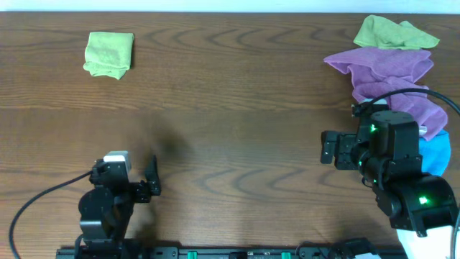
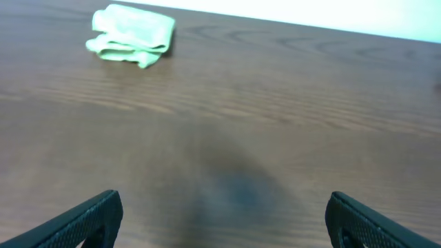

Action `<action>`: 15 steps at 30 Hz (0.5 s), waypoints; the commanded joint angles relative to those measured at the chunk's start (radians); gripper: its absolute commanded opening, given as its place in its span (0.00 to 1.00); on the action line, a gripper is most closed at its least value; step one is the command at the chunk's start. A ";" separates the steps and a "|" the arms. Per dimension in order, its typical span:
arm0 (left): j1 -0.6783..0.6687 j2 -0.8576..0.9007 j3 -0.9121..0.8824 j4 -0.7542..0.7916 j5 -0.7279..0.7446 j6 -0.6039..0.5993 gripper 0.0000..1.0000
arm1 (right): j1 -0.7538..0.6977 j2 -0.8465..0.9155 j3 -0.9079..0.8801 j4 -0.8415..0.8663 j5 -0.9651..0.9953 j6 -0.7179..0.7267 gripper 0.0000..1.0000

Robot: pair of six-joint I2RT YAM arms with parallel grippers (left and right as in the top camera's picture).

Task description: Fold the cloth

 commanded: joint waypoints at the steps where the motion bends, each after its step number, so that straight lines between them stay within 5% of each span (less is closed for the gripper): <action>1: 0.005 -0.043 -0.058 0.032 0.032 0.022 0.95 | 0.011 0.000 0.000 0.000 0.010 -0.006 0.99; 15: 0.004 -0.138 -0.195 0.084 -0.054 0.021 0.95 | 0.011 0.000 0.000 0.000 0.011 -0.006 0.99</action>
